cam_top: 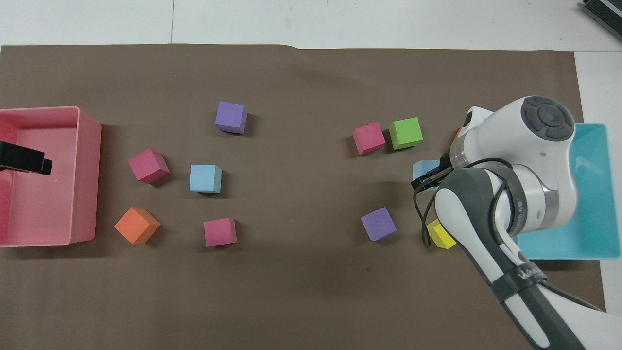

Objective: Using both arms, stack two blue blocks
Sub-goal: 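Carry the blue cube to the table center and release it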

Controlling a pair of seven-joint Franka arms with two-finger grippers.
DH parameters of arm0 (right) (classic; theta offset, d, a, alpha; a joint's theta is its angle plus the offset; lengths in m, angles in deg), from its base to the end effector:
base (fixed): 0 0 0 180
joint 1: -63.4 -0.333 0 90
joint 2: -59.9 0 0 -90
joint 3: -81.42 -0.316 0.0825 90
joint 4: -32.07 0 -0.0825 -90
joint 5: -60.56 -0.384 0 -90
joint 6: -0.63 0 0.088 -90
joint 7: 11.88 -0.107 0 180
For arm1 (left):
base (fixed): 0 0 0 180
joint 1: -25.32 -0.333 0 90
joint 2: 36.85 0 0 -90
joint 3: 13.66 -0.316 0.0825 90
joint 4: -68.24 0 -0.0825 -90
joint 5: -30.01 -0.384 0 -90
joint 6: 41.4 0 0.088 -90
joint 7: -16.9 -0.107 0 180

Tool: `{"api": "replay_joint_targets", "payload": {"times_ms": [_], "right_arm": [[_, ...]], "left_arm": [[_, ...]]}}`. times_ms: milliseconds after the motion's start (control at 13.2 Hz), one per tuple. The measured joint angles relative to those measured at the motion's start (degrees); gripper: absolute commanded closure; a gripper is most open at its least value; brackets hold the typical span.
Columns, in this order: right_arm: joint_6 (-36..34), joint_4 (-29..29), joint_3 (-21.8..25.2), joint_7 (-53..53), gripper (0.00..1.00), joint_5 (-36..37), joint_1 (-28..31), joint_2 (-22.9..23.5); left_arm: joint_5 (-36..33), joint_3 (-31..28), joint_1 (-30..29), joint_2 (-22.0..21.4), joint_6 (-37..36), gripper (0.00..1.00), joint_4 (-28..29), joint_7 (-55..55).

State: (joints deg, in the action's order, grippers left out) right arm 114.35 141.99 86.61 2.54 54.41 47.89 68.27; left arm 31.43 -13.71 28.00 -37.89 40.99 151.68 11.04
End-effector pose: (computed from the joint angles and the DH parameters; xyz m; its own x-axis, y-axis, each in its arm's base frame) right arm 0.5732 0.1128 0.4112 0.9241 0.3777 -0.0578 0.3712 -0.9233 -0.0988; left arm 0.5337 -0.0274 0.6760 0.9886 -0.1509 0.0024 -0.1509 -0.9883 0.0245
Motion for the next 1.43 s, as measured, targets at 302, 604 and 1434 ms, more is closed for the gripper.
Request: {"api": "replay_joint_targets", "payload": {"times_ms": [302,604,1434], "right_arm": [[-0.27,-1.20,-0.50,-2.98,1.00,0.74,-4.37,0.45],[-1.21,-6.72,-0.71,-7.27,1.00,0.94,-9.91,4.28],[0.91,-21.68,-4.05,-23.00,1.00,0.44,-18.12,20.96]], "left_arm": [[0.00,0.00,0.00,0.00,0.00,0.00,0.00,0.00],[0.00,0.00,0.00,0.00,0.00,0.00,0.00,0.00],[0.00,0.00,0.00,0.00,0.02,0.00,0.00,0.00]]}}
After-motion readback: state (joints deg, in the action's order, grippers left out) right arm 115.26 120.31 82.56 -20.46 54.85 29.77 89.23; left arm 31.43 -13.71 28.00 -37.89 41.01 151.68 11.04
